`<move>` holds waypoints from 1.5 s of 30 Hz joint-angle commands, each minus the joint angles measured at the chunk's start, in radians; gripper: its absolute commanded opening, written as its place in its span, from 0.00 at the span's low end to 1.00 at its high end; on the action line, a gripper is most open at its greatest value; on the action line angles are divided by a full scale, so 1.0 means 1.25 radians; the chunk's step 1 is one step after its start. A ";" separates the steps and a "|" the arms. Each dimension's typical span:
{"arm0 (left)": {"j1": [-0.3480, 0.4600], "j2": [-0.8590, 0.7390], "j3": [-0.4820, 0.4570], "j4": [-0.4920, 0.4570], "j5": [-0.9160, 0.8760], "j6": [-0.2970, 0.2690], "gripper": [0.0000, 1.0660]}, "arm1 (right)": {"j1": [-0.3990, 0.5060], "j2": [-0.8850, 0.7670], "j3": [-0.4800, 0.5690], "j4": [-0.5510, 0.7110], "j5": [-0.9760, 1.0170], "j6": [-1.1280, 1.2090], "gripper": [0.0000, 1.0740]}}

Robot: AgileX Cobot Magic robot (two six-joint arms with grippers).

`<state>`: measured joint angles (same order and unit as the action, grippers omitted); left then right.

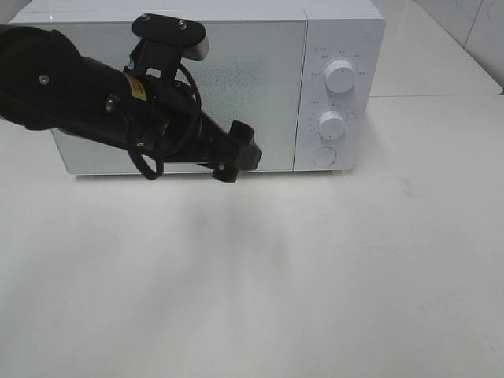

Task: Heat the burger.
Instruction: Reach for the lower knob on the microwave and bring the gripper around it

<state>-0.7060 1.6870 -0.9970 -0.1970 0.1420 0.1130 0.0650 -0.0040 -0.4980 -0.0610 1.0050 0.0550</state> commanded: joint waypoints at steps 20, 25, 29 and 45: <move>0.122 -0.201 0.002 0.018 0.626 -0.043 0.94 | -0.002 -0.021 0.000 -0.003 -0.008 0.002 0.71; 0.224 -0.249 0.002 0.021 0.690 -0.041 0.94 | -0.002 -0.021 0.000 -0.003 -0.008 0.002 0.71; 0.337 -0.302 0.002 0.021 0.756 -0.034 0.94 | -0.002 -0.021 0.000 -0.003 -0.008 0.002 0.71; 0.550 -0.507 0.109 0.002 0.790 -0.004 0.94 | -0.002 -0.021 0.000 -0.003 -0.008 0.002 0.71</move>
<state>-0.0260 1.0790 -0.8900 -0.1780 1.1390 0.1030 0.0650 -0.0040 -0.4980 -0.0610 1.0050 0.0550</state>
